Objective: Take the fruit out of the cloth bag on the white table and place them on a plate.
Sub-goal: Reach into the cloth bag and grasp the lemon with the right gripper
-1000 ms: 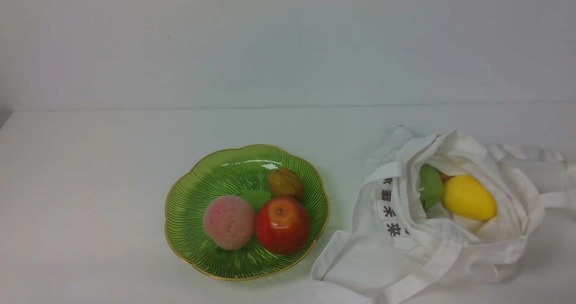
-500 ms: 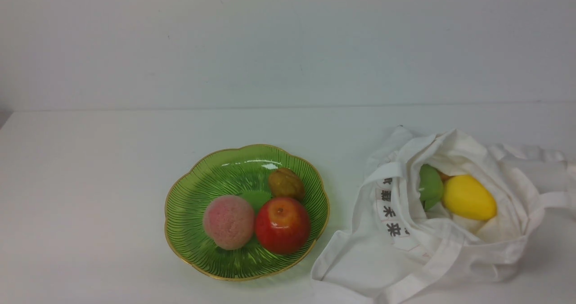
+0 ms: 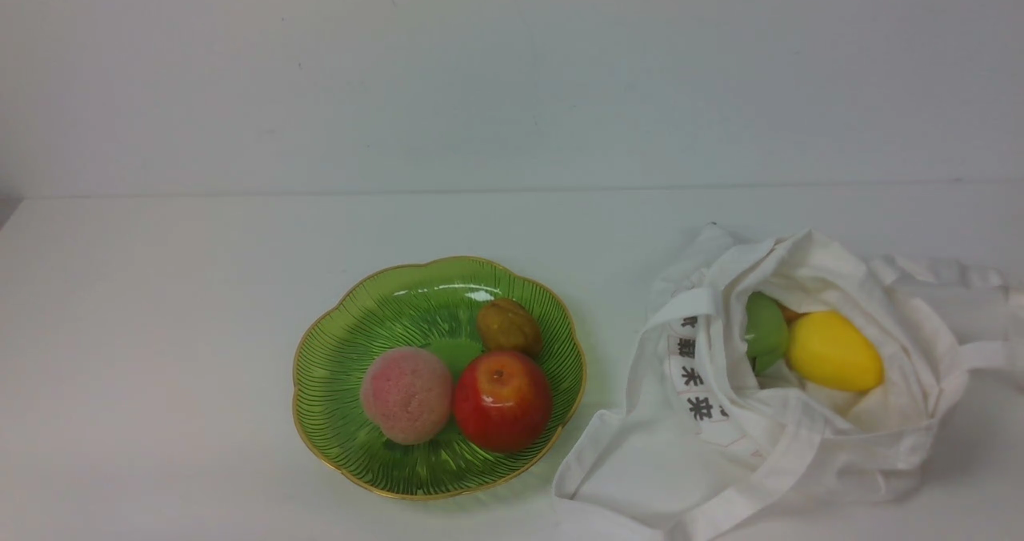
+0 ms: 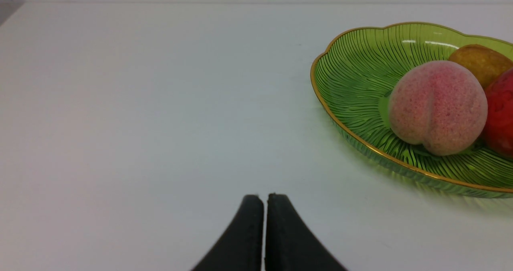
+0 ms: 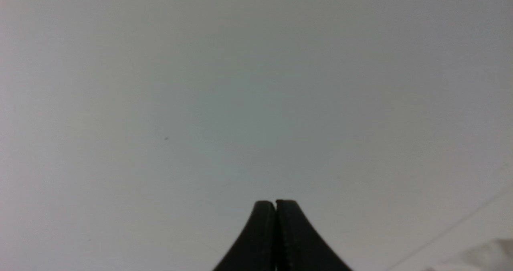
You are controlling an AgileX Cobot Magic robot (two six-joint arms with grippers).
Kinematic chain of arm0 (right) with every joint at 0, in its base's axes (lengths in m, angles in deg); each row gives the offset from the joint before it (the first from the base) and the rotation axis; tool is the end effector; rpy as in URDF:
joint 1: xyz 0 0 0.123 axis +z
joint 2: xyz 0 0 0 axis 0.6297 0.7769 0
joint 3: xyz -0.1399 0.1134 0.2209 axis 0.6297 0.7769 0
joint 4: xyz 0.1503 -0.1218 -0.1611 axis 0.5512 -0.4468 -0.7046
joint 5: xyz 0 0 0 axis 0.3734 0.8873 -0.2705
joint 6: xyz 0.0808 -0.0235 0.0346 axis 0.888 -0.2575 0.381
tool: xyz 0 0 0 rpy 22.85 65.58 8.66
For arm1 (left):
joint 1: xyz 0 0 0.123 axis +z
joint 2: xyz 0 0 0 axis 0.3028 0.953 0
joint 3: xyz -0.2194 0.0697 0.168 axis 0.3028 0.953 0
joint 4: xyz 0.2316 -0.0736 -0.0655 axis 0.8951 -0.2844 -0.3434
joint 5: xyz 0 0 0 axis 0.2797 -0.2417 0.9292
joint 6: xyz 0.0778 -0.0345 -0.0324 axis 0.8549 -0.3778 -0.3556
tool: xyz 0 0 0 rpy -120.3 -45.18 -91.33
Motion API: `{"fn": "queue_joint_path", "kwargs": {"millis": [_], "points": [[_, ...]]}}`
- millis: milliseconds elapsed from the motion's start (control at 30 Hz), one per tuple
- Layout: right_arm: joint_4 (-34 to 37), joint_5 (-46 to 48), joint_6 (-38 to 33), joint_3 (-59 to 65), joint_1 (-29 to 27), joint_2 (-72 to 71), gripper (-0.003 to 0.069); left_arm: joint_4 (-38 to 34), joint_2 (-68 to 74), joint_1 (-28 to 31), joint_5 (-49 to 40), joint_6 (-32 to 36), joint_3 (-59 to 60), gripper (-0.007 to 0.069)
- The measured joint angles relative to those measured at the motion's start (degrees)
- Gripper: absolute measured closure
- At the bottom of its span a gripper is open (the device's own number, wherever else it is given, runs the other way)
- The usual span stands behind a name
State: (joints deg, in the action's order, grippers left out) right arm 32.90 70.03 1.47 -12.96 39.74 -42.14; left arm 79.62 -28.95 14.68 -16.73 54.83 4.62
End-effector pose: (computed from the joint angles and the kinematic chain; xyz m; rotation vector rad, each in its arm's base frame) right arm 0.0505 0.0005 0.2491 0.4627 1.3313 0.5758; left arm 0.0519 -0.0039 0.1703 0.0150 1.8916 -0.0786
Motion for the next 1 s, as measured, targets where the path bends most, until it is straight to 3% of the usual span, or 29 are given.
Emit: {"fn": "queue_joint_path", "kwargs": {"millis": [33, 167, 267, 400, 733, 1000], "points": [[-0.9, 0.33, 0.0, -0.7, 0.16, 0.73, 0.0673, 0.0, 0.0, 0.0, 0.0, 0.0, 0.0, 0.0632], [-10.17, 18.95, -2.44, -18.08, 5.0, 14.85, 0.0673, 0.0, 0.0, 0.0, 0.0, 0.0, 0.0, 0.0632], [-12.03, 29.18, -6.32, -24.39, 7.63, 24.39, 0.0673, 0.0, 0.0, 0.0, 0.0, 0.0, 0.0, 0.0632], [-12.75, 43.67, -17.55, -34.7, 13.83, 44.86, 0.0673, 0.0, 0.0, 0.0, 0.0, 0.0, 0.0, 0.0632], [-9.37, 47.91, -26.9, -47.36, 16.46, 80.57, 0.0673, 0.0, 0.0, 0.0, -0.05, 0.0, 0.0, 0.0632], [-13.13, 47.98, -27.65, -56.74, 16.46, 95.69, 0.0673, 0.0, 0.0, 0.0, -0.05, 0.0, 0.0, 0.0632]]}}
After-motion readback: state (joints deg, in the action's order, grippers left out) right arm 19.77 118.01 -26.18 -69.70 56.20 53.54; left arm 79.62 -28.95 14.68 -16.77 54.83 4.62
